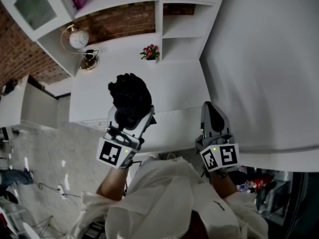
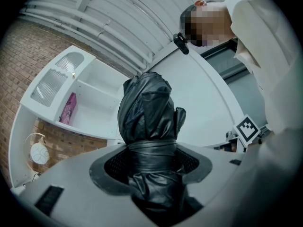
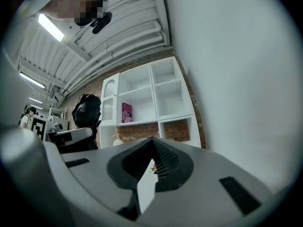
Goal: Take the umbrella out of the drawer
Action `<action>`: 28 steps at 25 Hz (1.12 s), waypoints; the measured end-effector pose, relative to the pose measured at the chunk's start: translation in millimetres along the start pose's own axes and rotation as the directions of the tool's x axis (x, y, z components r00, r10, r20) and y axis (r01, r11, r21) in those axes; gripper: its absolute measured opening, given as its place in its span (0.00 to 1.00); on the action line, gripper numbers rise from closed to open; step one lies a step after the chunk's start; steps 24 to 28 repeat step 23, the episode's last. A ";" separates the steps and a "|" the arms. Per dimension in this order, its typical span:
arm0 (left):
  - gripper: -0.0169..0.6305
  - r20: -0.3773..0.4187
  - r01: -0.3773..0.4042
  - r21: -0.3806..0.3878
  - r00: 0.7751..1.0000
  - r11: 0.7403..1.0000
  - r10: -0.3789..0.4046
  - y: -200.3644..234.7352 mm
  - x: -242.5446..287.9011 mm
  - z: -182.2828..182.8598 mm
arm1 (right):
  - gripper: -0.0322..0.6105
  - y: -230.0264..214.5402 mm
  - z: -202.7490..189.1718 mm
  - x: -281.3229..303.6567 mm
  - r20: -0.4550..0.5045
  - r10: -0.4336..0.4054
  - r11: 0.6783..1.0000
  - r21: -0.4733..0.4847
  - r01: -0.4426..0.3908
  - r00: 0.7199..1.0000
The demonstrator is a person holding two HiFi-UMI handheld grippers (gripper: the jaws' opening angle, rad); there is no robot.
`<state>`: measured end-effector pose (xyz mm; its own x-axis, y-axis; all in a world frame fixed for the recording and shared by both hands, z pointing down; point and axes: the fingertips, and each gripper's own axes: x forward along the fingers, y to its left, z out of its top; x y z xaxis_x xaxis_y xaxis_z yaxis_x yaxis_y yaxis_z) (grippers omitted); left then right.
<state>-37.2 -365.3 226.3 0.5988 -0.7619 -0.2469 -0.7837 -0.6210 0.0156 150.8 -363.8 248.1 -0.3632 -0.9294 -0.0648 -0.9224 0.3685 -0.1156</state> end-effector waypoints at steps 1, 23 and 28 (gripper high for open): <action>0.45 0.001 0.001 -0.001 1.000 1.000 -0.001 0.0 0.0 0.0 | 0.08 0.9 0.0 0.2 0.000 0.003 1.000 -0.002 -0.003 1.000; 0.45 0.064 0.045 0.004 0.997 0.999 -0.045 -4.7 6.2 7.9 | 0.08 2.9 -2.5 3.9 -0.005 0.010 1.000 -0.007 -0.010 1.000; 0.45 0.064 0.045 0.004 0.997 0.999 -0.045 -4.7 6.2 7.9 | 0.08 2.9 -2.5 3.9 -0.005 0.010 1.000 -0.007 -0.010 1.000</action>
